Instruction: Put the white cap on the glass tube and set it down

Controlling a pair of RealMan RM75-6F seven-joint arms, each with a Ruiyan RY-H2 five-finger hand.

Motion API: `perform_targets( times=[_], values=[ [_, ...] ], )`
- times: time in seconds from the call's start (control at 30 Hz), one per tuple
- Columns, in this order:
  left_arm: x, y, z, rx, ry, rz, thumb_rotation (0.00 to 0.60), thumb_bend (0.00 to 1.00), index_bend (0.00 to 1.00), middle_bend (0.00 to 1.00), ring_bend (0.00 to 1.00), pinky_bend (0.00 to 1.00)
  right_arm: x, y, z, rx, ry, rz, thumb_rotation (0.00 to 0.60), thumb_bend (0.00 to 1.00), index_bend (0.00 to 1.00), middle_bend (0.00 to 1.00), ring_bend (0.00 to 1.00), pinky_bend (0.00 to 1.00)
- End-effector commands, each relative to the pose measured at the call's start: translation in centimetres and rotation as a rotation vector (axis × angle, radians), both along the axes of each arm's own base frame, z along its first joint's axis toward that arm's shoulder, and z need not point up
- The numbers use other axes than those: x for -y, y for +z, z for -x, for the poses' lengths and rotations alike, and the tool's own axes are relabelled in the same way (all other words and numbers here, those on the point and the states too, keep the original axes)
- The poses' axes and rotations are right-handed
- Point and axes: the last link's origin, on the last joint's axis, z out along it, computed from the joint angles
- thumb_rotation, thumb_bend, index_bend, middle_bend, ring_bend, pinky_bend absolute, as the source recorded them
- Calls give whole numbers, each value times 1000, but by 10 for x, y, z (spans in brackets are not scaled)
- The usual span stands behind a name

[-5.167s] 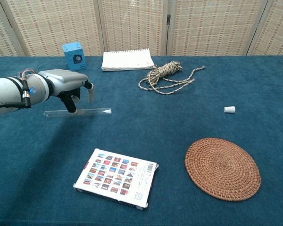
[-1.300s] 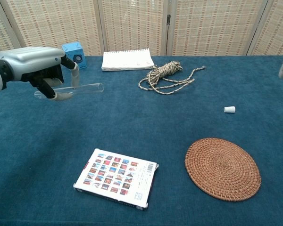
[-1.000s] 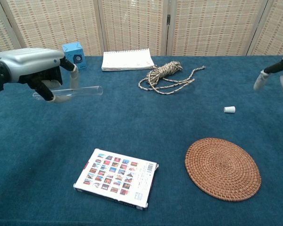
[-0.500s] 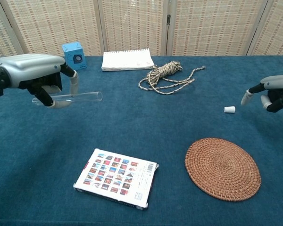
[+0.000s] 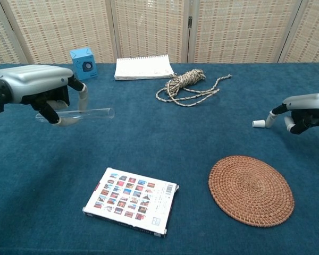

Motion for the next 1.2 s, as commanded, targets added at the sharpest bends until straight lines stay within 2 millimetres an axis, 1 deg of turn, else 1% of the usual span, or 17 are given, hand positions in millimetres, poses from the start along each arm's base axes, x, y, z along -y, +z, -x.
perform_targets(
  times=[0.03, 0.5, 0.77, 1.07, 1.13, 1.2],
  values=[
    [0, 0, 0, 0, 0, 0, 600, 409, 545, 969, 991, 1000, 1, 0, -2, 1, 7, 3, 600, 974, 216, 1000, 1000, 1000],
    [2, -2, 0, -4, -9, 9, 600, 410, 545, 969, 991, 1000, 5, 0, -23, 3, 78, 8, 600, 973, 216, 1000, 1000, 1000],
    [3, -1, 2, -7, -9, 4, 600, 410, 545, 969, 991, 1000, 5, 0, -30, 2, 94, 11, 600, 974, 216, 1000, 1000, 1000],
    [2, 0, 3, -12, -11, 2, 600, 409, 545, 969, 991, 1000, 1, 9, -37, 19, 119, 39, 600, 973, 216, 1000, 1000, 1000],
    [2, 1, 4, -11, -8, -1, 600, 409, 545, 969, 991, 1000, 0, 14, -40, 27, 129, 53, 600, 952, 216, 1000, 1000, 1000],
    [2, 2, 5, -12, -6, -1, 600, 409, 545, 969, 991, 1000, 0, 21, -45, 40, 142, 78, 600, 879, 216, 995, 1000, 999]
  ],
)
